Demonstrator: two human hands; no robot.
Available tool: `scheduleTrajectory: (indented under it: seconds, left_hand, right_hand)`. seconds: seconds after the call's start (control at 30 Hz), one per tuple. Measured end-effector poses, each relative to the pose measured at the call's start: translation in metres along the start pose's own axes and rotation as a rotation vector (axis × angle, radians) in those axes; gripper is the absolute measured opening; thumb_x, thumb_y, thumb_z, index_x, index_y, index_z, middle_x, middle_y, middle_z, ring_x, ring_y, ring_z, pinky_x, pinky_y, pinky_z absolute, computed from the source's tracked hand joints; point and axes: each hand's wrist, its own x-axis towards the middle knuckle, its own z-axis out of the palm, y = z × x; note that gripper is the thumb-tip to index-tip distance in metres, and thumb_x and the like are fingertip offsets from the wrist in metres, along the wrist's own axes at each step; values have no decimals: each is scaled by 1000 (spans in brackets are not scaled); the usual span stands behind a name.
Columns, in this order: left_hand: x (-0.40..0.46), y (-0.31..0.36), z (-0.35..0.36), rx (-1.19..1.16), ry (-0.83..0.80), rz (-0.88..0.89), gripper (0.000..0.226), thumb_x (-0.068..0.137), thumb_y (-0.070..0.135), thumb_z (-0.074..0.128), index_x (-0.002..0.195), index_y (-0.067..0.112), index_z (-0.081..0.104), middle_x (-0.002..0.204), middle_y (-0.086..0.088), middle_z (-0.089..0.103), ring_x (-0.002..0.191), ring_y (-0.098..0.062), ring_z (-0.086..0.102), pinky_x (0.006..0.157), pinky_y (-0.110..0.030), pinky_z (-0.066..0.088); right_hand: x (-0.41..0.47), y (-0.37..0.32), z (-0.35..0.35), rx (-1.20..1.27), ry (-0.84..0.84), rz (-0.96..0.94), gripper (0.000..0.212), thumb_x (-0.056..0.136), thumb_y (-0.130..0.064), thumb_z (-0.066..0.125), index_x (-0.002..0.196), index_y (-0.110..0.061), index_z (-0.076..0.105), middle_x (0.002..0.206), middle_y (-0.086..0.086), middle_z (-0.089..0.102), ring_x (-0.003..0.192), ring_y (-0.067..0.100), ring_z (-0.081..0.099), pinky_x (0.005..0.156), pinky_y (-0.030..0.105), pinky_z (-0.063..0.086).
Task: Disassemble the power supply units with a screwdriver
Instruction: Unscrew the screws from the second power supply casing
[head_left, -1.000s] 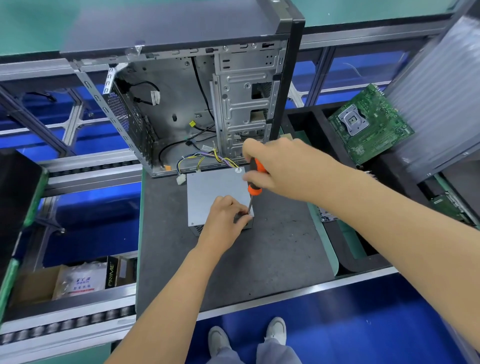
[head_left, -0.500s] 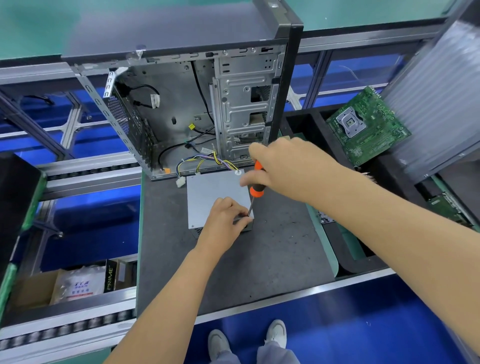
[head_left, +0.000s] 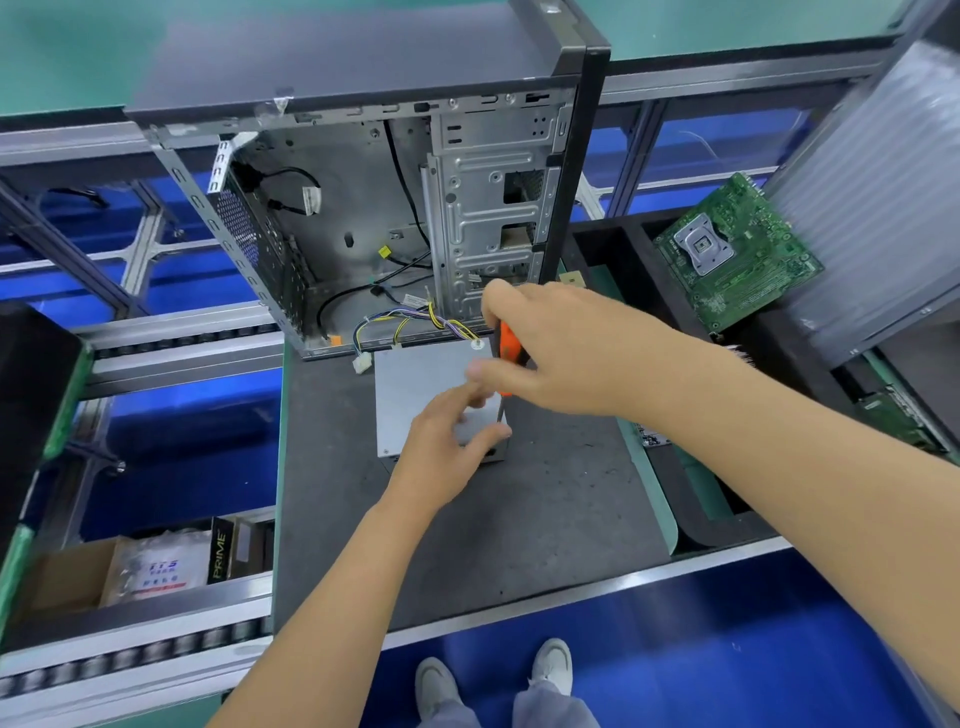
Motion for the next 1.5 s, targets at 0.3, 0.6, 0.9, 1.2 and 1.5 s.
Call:
scheduleTrajectory:
  seconds: [0.3,0.6,0.9,1.2,1.5]
  left_hand:
    - [17,54,-10,-337,78,-6,28,87,13,74,106,30,64,92,24,67,89,-5,65,83,-24,51]
    - [18,61,-10,-250,52,25,29,79,27,69,84,52,56,78,22,63,70,2,53,61,-12,41]
    - [13,55,-3,-207,98,32,34,88,13,71,97,41,55,89,33,65,85,5,61,75,-13,45]
    - [14,60,-3,-216,65,64,22,88,24,65,97,43,57,89,29,65,83,3,61,73,-15,45]
    - [14,56,-9,-183,86,30,34,83,16,76,91,41,55,85,25,64,82,1,58,73,-16,42]
  right_hand:
    - [-3,-5,0,16,-5,30,35,93,-53,45,117,-27,42,101,1,48,91,25,43,83,43,47]
    - [-5,-5,0,-13,-9,28,45,87,-56,58,111,-22,41,95,2,46,85,28,47,77,42,47]
    - [-5,-4,3,29,42,65,42,92,-53,53,119,-22,45,110,5,41,92,25,40,79,39,45]
    - [-5,-5,5,21,46,12,31,92,-39,54,115,-20,45,103,-2,39,91,26,38,83,39,43]
    - [-4,-5,2,124,3,65,35,90,-40,57,115,-22,42,102,0,45,93,28,43,79,36,40]
